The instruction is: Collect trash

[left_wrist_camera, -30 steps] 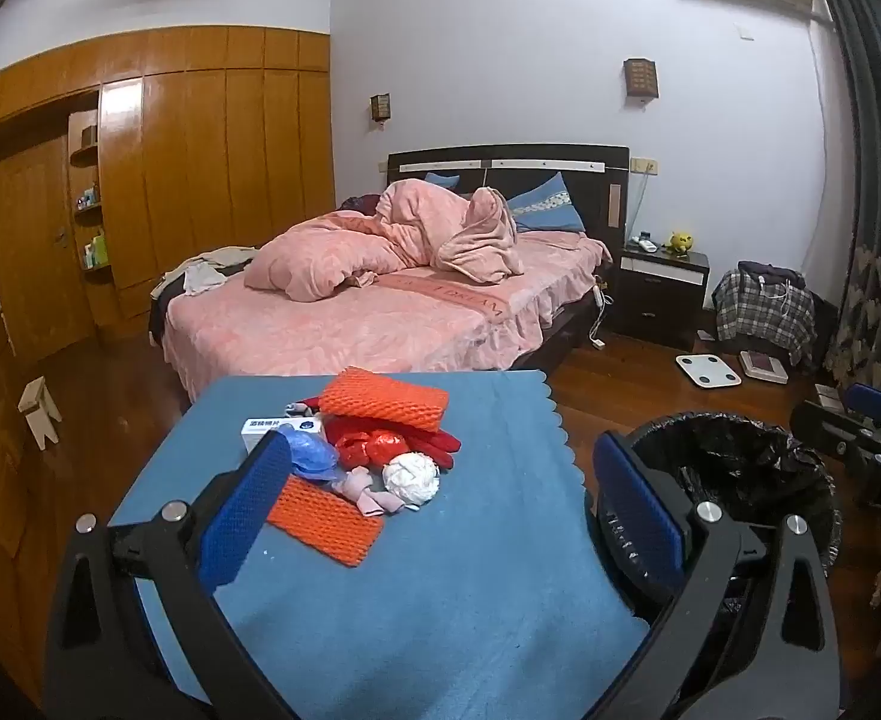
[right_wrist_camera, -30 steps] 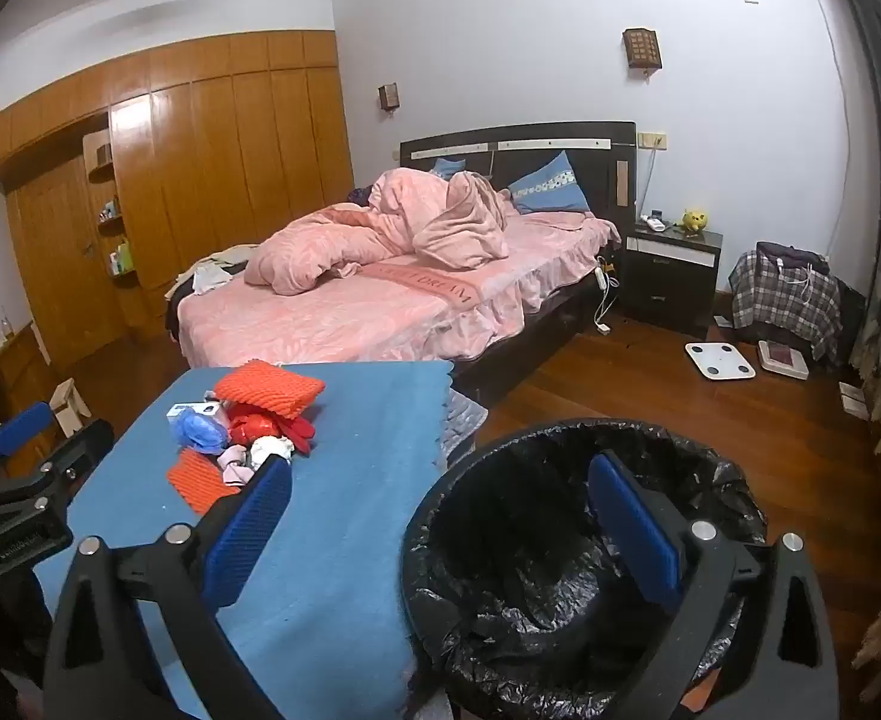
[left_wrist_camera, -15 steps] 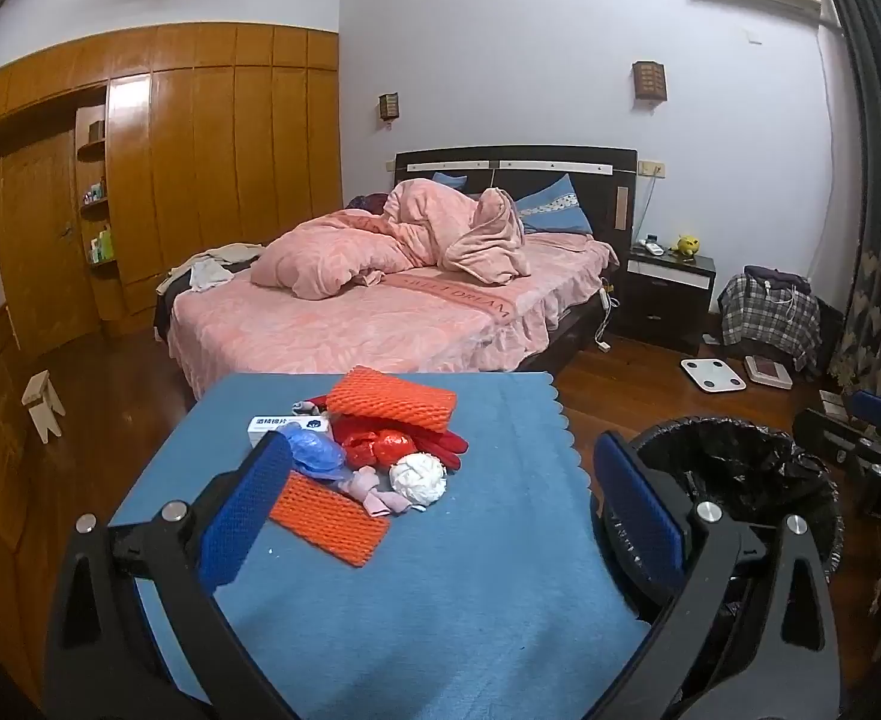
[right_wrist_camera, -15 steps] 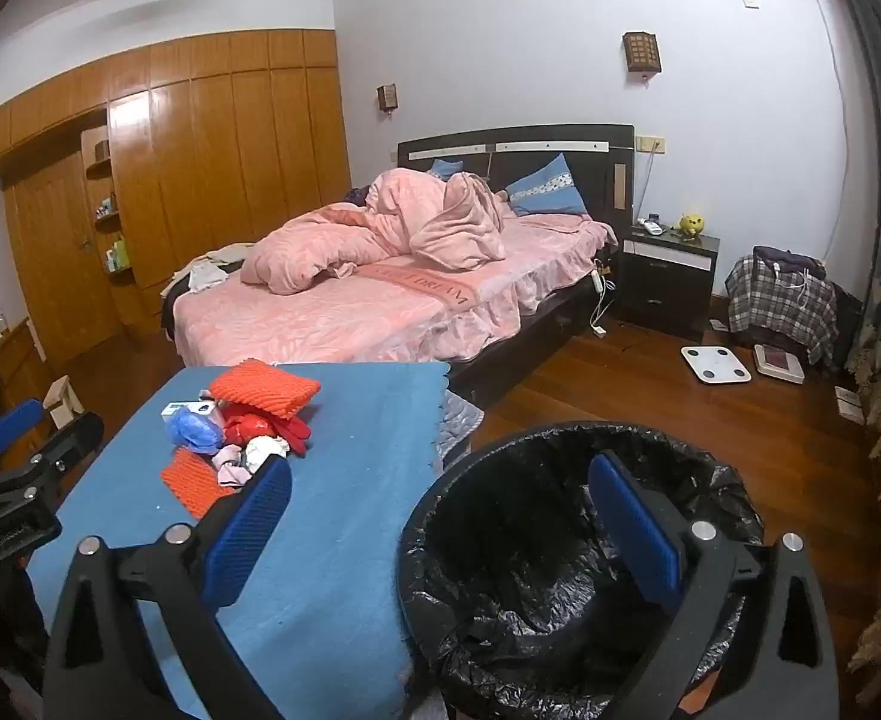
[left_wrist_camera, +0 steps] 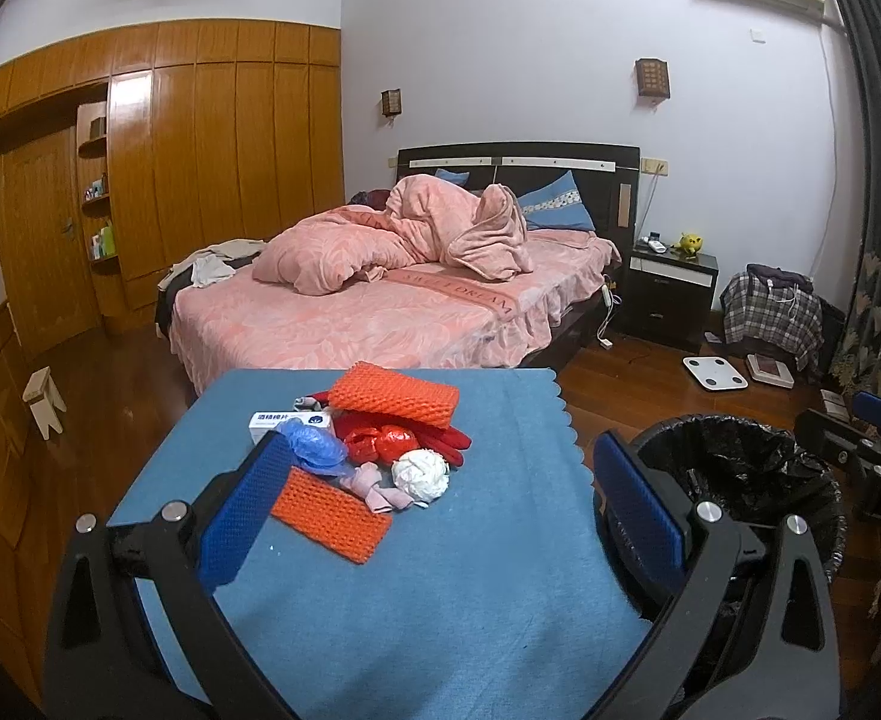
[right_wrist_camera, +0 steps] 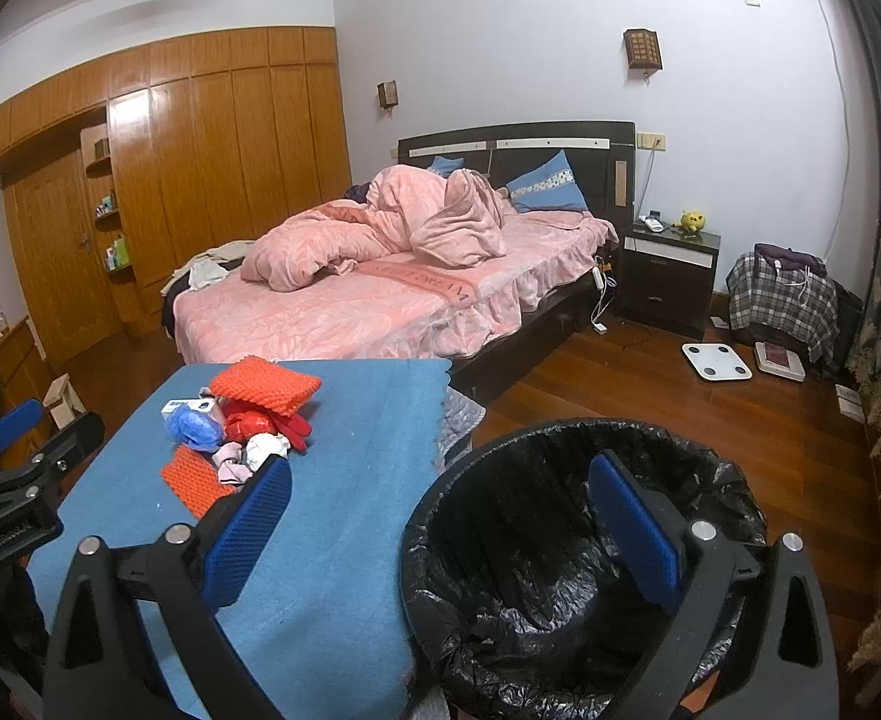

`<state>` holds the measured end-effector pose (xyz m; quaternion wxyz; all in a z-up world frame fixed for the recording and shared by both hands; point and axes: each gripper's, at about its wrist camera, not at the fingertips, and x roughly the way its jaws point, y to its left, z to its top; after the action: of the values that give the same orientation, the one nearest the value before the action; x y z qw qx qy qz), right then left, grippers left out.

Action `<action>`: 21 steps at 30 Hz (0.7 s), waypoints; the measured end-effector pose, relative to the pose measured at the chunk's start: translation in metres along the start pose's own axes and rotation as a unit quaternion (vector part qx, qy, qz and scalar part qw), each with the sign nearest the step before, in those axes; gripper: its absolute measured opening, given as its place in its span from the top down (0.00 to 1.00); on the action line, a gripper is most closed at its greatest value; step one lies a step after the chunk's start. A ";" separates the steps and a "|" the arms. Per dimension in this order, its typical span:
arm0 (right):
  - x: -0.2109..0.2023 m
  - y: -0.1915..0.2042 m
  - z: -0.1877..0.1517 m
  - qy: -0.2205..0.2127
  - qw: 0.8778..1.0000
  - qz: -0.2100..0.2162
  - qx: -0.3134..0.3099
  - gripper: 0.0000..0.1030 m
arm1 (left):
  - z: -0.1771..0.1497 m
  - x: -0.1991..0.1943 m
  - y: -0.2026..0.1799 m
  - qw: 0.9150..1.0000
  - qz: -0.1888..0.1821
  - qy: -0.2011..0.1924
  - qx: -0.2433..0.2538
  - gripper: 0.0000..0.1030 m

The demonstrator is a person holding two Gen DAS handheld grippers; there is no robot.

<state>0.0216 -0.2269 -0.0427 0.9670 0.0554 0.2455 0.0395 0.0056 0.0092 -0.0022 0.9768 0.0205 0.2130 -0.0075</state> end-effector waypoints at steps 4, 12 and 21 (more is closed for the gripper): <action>0.001 0.000 0.000 0.001 1.000 0.000 0.000 0.06 | 0.000 0.000 0.000 1.000 0.000 0.001 0.000 0.05; 0.002 -0.001 -0.002 0.001 1.000 0.000 -0.001 0.06 | -0.010 0.008 0.007 1.000 0.000 0.002 0.000 0.05; 0.004 -0.001 -0.003 0.001 1.000 -0.001 0.000 0.06 | -0.016 0.014 0.008 1.000 0.000 0.002 0.000 0.05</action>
<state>0.0237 -0.2269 -0.0471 0.9667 0.0552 0.2467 0.0388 0.0117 0.0175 -0.0220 0.9764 0.0204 0.2151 -0.0074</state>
